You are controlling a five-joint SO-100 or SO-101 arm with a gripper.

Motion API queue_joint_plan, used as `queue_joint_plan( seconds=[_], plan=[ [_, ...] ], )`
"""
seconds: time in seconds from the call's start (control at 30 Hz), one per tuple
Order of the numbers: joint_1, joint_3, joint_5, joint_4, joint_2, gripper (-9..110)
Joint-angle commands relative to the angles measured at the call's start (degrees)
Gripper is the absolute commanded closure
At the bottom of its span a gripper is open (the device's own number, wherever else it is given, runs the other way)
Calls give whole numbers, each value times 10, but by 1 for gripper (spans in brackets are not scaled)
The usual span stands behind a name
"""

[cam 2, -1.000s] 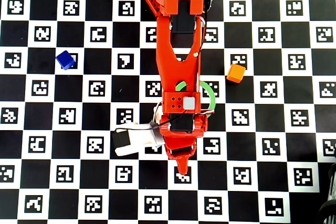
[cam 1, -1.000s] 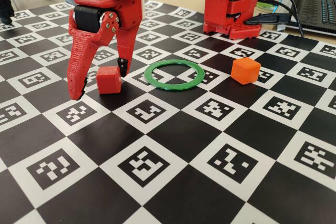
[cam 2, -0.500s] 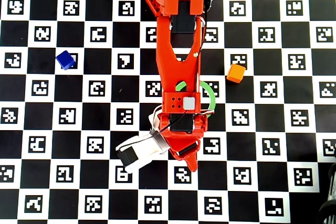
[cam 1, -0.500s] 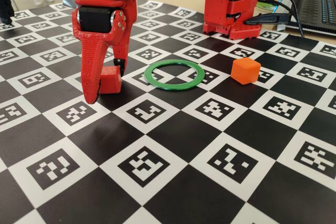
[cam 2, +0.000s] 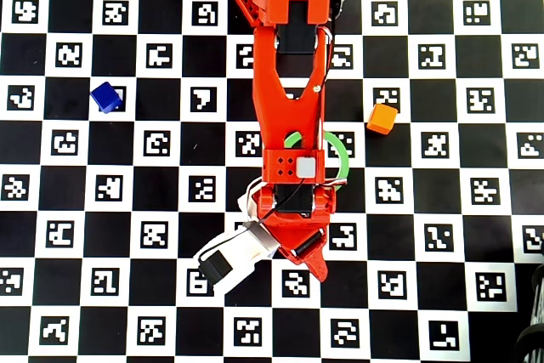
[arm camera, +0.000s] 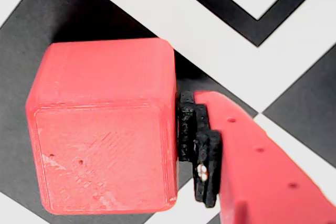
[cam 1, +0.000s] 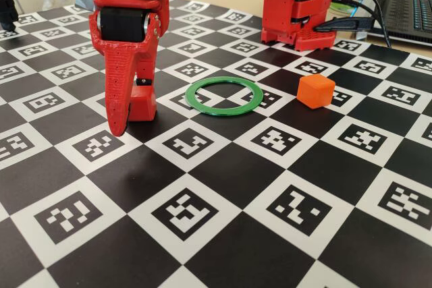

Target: Grab the red cube then put it in the green circle then put the blue cube on top and finally the orange cube on top

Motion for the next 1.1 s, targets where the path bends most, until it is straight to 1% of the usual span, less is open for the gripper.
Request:
queue_joint_plan(
  seconds=[0.0,0.13,0.2,0.27,0.37,0.57,0.8,1.07],
  plan=[
    [9,-4,-1,-9,18,55],
    [10,-3,0,-11,18,65],
    [10,-2,3,-11,19,76],
    [10,-2,4,-11,19,82],
    [10,-2,5,-9,20,88],
    [10,-4,16,6,29,89],
    [10,-25,58,71,64,90],
    [14,-15,135,135,140,90]
  ],
)
